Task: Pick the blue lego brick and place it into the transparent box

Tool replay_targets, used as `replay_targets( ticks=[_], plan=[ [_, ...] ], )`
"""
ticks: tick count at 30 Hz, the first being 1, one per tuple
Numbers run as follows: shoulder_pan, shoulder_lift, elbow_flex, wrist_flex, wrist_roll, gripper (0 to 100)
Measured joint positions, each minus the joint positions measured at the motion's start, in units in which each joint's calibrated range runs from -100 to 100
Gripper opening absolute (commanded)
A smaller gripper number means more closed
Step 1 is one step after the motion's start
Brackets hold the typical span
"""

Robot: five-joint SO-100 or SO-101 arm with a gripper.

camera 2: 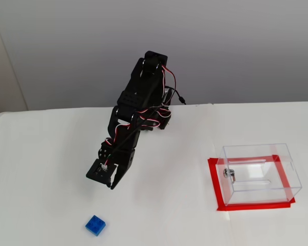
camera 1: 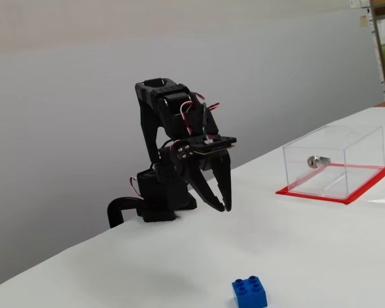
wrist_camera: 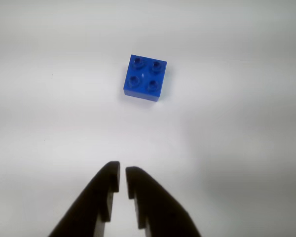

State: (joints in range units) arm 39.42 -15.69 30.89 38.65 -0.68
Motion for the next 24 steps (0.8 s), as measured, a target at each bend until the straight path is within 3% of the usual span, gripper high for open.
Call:
replay_targets(
  ticks=[6,12,15,24],
  plan=[
    [0.00,4.40,-3.27,0.00,0.00,2],
    [0.00,6.51,-4.32,0.00,0.10,21],
    [0.00,7.27,-4.32,0.00,0.20,25],
    [0.00,10.91,-8.21,-0.09,0.20,26]
  ],
)
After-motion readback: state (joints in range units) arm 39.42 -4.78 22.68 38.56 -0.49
